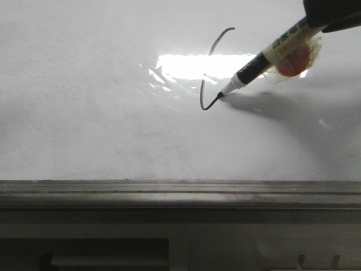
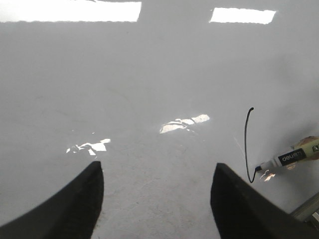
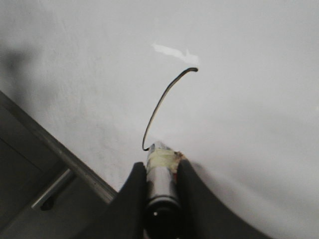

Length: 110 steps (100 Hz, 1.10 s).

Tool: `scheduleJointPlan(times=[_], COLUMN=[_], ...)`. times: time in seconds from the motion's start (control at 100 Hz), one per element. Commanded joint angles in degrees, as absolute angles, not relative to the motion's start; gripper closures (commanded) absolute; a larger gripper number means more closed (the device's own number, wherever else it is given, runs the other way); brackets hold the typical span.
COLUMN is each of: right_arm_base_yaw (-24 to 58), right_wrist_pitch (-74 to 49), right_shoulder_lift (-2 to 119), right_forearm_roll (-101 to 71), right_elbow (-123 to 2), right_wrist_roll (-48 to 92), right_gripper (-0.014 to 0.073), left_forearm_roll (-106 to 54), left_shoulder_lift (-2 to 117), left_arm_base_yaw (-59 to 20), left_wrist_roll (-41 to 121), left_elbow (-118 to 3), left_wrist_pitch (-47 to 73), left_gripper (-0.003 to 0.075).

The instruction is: Write number 6 on whiteboard

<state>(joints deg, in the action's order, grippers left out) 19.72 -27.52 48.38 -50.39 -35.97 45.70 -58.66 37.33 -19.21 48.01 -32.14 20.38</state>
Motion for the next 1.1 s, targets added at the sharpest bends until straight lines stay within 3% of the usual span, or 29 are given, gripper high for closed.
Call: scheduleJointPlan(times=[0.0, 0.37, 0.7, 1.09], right_arm_base_yaw=[18.04, 21.43, 21.43, 21.43], right_wrist_pitch=[-20.51, -16.31, -32.25, -42.58], right_shoulder_lift=[48.05, 49.60, 47.07, 47.96], right_forearm_roll=[-51.42, -58.97, -58.97, -58.97], right_elbow=[-37.42, -38.92, -38.92, -42.11], right_wrist_roll=[45.64, 51.47, 53.21, 53.21], right_gripper=[0.0643, 0.0643, 0.0643, 0.0643], left_forearm_roll=[-60.89, -61.22, -61.64, -74.97], left_shoulder_lift=[37.14, 37.14, 37.14, 39.90], left_arm_base_yaw=[-19.01, -19.01, -19.12, -19.12], left_wrist_roll=[47.93, 47.93, 48.05, 67.62], left_elbow=[-33.79, -33.79, -33.79, -34.51], left_wrist_pitch=[18.42, 18.53, 19.78, 37.74], left_gripper=[0.0301, 0.0301, 0.0301, 0.0302])
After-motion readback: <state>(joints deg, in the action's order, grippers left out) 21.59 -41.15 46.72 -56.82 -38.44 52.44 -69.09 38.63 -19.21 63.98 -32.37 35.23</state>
